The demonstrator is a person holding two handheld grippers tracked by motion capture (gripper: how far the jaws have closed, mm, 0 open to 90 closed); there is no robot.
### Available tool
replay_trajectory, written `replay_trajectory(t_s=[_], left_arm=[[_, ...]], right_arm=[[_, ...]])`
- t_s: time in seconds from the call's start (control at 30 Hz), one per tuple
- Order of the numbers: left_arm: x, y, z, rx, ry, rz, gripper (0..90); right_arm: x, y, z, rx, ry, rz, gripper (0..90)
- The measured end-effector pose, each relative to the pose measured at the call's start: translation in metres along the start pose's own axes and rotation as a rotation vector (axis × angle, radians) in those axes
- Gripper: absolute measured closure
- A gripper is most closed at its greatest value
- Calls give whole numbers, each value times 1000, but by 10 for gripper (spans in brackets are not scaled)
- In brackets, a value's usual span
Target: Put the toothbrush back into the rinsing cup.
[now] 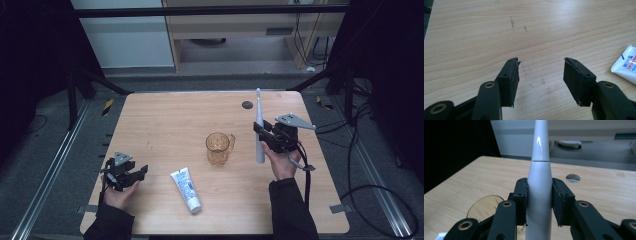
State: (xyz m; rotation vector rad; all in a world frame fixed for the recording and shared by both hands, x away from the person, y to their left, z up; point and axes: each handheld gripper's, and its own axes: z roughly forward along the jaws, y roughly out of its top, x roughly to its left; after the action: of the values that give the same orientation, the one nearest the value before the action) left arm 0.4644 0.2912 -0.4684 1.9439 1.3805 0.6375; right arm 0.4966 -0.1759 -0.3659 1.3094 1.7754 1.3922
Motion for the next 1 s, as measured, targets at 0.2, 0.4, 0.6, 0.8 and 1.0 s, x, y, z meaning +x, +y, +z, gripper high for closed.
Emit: replay_trajectory(t_s=[0.2, 0.4, 0.6, 0.8, 1.0], left_arm=[[0, 0, 0, -2, 0, 0, 456], [0, 0, 0, -1, 1, 2, 456], [-1, 0, -1, -3, 2, 4, 455], [-1, 0, 0, -2, 1, 6, 455], [-1, 0, -1, -3, 1, 5, 455]], right_arm=[[4, 0, 3, -49, -3, 11, 674], [6, -1, 7, -74, -15, 13, 674], [9, -1, 8, -128, -28, 29, 674], [16, 1, 12, -162, -29, 35, 674], [24, 3, 16, -202, -31, 40, 674]])
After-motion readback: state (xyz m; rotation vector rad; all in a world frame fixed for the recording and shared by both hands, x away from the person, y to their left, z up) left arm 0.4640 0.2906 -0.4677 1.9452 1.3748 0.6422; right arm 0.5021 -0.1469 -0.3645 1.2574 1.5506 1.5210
